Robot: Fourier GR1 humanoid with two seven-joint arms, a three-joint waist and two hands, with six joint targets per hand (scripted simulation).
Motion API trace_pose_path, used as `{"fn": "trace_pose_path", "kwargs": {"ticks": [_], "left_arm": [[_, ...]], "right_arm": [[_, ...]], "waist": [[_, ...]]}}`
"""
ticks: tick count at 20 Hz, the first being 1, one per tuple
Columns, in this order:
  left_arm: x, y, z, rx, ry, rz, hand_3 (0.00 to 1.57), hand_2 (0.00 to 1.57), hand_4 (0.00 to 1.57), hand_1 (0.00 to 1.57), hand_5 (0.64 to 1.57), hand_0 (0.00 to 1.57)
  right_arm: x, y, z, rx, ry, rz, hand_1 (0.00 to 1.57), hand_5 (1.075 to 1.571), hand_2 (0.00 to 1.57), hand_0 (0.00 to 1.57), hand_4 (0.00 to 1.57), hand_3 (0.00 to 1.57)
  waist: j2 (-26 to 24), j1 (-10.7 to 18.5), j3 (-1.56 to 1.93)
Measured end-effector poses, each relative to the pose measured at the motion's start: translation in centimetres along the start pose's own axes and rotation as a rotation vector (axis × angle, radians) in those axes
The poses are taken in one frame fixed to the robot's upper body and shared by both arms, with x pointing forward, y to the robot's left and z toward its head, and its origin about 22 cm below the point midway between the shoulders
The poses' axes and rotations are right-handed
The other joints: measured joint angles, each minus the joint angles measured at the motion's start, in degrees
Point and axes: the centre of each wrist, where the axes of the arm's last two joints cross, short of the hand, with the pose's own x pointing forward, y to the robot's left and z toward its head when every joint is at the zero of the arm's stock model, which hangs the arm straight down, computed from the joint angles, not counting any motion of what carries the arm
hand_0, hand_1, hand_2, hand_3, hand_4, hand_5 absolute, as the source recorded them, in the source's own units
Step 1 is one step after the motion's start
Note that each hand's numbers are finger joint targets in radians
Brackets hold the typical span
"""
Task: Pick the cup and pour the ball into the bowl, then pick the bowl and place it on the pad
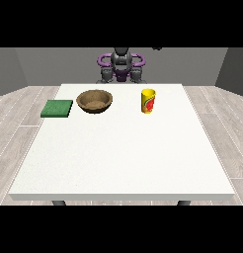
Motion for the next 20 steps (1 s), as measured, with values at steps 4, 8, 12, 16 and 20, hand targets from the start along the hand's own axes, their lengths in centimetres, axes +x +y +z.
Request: {"fn": "trace_pose_path", "kwargs": {"ticks": [4,8,12,16,20], "left_arm": [[0.6,-1.0,-1.4,0.003,-0.119,-0.012,0.0,0.0,0.59,0.0,1.55,0.0],[0.7,-0.9,-3.0,0.002,-0.26,-0.035,0.0,0.0,0.55,0.0,1.513,0.0],[0.0,0.3,-4.4,0.022,-0.367,-0.078,0.0,0.0,0.55,0.0,1.496,0.0],[-2.7,1.3,-5.2,0.018,-0.384,-0.103,0.0,0.0,0.36,0.0,1.483,0.0],[-5.4,3.0,-6.2,0.022,-0.388,-0.122,0.0,0.0,0.04,0.0,1.457,0.0]], "right_arm": [[1.4,0.3,-0.6,0.027,-0.123,-0.003,0.0,1.546,0.0,0.0,0.72,0.0],[1.6,1.4,-1.6,0.048,-0.254,-0.012,0.0,1.542,0.0,0.0,0.71,0.0],[1.0,1.3,-2.4,0.067,-0.345,-0.017,0.0,1.547,0.0,0.0,0.69,0.0],[0.4,-0.3,-3.3,0.062,-0.38,-0.023,0.0,1.551,0.0,0.0,0.68,0.0],[1.0,-1.9,-3.7,0.083,-0.403,-0.018,0.0,1.56,0.0,0.0,0.67,0.0]], "waist": [[7.89,-1.06,-0.02],[16.98,-1.47,-0.03],[24.07,-2.12,-0.04],[26.9,-2.3,-0.04],[28.88,-3.46,-0.05]]}}
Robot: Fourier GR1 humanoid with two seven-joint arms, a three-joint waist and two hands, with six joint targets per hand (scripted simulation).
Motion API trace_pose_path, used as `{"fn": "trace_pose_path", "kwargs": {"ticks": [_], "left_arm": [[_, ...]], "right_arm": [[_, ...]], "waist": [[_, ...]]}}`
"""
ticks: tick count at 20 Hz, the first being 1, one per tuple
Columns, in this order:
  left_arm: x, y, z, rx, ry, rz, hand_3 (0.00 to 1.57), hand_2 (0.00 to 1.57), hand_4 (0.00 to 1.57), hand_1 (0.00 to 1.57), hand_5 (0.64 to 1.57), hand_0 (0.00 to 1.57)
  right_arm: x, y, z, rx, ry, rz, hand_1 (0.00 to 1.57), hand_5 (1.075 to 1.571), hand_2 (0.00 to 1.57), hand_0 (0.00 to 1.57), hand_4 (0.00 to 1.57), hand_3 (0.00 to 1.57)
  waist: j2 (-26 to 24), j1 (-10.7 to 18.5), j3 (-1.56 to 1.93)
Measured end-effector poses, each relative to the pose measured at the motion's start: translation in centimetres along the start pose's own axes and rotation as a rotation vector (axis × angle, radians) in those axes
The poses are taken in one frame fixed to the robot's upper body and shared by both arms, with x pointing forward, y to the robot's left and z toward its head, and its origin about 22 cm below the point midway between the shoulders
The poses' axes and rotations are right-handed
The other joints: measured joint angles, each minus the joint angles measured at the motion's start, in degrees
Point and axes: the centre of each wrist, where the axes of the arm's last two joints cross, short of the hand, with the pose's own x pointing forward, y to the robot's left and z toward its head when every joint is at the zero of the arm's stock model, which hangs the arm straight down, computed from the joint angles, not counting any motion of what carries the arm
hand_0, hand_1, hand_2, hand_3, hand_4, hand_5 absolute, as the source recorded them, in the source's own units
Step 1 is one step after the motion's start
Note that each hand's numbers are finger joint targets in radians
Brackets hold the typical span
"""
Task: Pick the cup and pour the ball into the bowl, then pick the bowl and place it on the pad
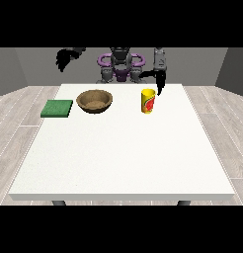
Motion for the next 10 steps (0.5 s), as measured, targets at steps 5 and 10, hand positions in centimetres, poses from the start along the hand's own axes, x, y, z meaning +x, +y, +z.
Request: {"fn": "trace_pose_path", "kwargs": {"ticks": [5,10], "left_arm": [[-3.3,0.7,0.0,-0.018,0.057,-0.001,0.0,0.0,0.11,0.0,1.436,0.0],[-6.0,0.1,-0.2,-0.019,0.077,-0.015,0.0,0.0,0.2,0.0,1.42,0.0]], "right_arm": [[-1.4,-1.9,0.0,-0.017,0.036,-0.001,0.0,1.559,0.0,0.0,0.66,0.0],[-1.7,-3.1,-0.6,-0.012,0.046,0.001,0.0,1.563,0.0,0.0,0.68,0.0]], "waist": [[-1.51,0.3,0.01],[-1.87,-0.11,0.01]]}}
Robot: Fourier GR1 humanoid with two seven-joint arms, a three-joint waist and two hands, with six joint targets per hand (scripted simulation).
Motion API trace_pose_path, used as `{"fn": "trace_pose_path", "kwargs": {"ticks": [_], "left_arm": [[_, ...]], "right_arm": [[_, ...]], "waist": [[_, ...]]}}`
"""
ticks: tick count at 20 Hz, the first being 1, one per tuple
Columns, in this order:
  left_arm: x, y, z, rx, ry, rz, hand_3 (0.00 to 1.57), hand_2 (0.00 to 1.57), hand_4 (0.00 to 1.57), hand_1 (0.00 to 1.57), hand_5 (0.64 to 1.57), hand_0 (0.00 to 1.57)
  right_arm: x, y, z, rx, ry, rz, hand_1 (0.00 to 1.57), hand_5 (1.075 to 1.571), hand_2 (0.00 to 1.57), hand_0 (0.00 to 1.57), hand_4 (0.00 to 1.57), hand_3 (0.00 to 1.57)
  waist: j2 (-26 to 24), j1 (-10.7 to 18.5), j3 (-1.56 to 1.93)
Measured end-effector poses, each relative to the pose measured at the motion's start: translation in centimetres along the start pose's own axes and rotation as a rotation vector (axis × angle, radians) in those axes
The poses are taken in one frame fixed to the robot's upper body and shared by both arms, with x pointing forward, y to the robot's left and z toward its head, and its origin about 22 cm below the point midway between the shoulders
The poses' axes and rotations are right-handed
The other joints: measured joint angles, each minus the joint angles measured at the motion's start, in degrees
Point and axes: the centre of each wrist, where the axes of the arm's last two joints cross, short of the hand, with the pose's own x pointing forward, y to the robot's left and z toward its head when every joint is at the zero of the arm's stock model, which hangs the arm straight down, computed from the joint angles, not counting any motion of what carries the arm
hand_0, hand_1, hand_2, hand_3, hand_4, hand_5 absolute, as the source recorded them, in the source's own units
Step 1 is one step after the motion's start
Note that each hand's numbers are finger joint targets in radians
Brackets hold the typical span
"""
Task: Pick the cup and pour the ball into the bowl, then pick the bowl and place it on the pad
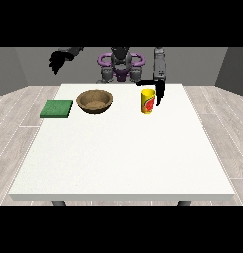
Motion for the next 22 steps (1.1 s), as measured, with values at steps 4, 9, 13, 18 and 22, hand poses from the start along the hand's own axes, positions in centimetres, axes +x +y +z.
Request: {"fn": "trace_pose_path", "kwargs": {"ticks": [4,9,13,18,22], "left_arm": [[-1.2,-0.2,-0.7,0.013,0.009,0.005,0.0,0.0,0.25,0.0,1.445,0.0],[-2.7,0.6,-1.0,0.049,0.008,0.0,1.38,1.32,1.24,0.92,1.538,0.92],[-3.6,1.5,-0.5,0.087,-0.034,-0.112,1.57,1.57,1.33,1.26,1.483,1.26],[-3.4,1.8,-1.7,0.144,-0.059,-0.191,1.57,1.57,1.41,1.28,1.418,1.28],[-3.4,0.6,-2.0,0.119,-0.015,-0.28,1.57,1.57,1.41,1.27,1.43,1.27]], "right_arm": [[-0.4,-1.1,-0.3,-0.006,0.0,0.004,0.0,1.562,0.0,0.0,0.67,0.0],[0.0,-2.0,-0.7,0.017,-0.023,0.008,0.0,1.569,0.0,0.0,0.66,0.0],[1.5,-2.1,-1.2,0.046,-0.058,0.0,0.0,1.568,0.0,0.0,0.64,0.07],[3.2,-4.1,-1.6,0.063,-0.071,-0.003,0.0,1.566,0.0,0.0,0.63,0.15],[3.4,-6.2,-1.8,0.031,-0.015,-0.008,0.0,1.566,0.0,0.0,0.64,0.31]], "waist": [[0.08,-0.4,-0.01],[1.57,-1.6,-0.01],[3.64,-4.04,0.06],[4.37,-6.03,0.17],[0.84,-4.93,0.09]]}}
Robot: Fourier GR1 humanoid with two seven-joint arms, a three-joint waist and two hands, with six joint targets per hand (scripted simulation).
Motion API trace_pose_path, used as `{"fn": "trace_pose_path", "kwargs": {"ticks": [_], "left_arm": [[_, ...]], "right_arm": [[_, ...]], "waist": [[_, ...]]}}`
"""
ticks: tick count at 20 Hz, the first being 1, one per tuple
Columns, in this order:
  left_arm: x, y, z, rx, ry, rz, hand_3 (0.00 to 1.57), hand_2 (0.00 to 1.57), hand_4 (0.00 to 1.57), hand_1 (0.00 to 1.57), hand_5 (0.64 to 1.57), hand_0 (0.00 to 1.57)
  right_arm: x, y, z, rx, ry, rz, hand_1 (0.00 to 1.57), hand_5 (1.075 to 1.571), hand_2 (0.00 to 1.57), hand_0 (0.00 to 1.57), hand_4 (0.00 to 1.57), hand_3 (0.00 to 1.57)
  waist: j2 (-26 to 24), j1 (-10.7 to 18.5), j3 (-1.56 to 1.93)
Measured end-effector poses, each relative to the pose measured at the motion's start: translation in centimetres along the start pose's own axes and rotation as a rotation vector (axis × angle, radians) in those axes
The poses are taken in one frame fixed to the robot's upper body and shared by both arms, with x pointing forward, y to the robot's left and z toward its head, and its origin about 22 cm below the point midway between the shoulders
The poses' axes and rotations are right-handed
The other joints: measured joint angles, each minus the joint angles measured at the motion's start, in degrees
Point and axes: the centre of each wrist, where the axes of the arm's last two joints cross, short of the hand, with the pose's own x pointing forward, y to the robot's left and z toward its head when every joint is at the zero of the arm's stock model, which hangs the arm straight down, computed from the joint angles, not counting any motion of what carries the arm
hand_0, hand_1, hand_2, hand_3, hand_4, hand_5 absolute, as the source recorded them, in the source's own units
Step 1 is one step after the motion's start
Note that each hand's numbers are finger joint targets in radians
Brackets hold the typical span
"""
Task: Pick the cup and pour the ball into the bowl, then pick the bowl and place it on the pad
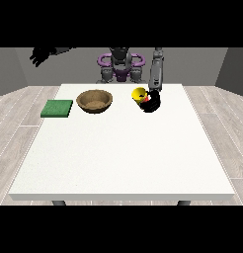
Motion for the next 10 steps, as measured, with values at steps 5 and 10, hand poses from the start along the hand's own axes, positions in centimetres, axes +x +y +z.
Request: {"fn": "trace_pose_path", "kwargs": {"ticks": [5,10], "left_arm": [[2.1,-3.1,-1.1,-0.068,0.002,-0.209,1.57,1.57,1.41,1.34,1.525,1.34],[3.1,-4.9,-1.8,-0.131,-0.059,-0.55,1.57,1.57,1.45,1.37,1.531,1.37]], "right_arm": [[-2.0,-1.3,0.5,-0.035,0.099,-0.002,0.0,1.562,0.0,0.0,0.63,0.25],[-3.6,-1.7,0.8,-0.041,0.163,-0.018,0.0,1.559,0.0,0.0,0.67,0.1]], "waist": [[-6.22,1.34,0.09],[-9.69,1.15,0.26]]}}
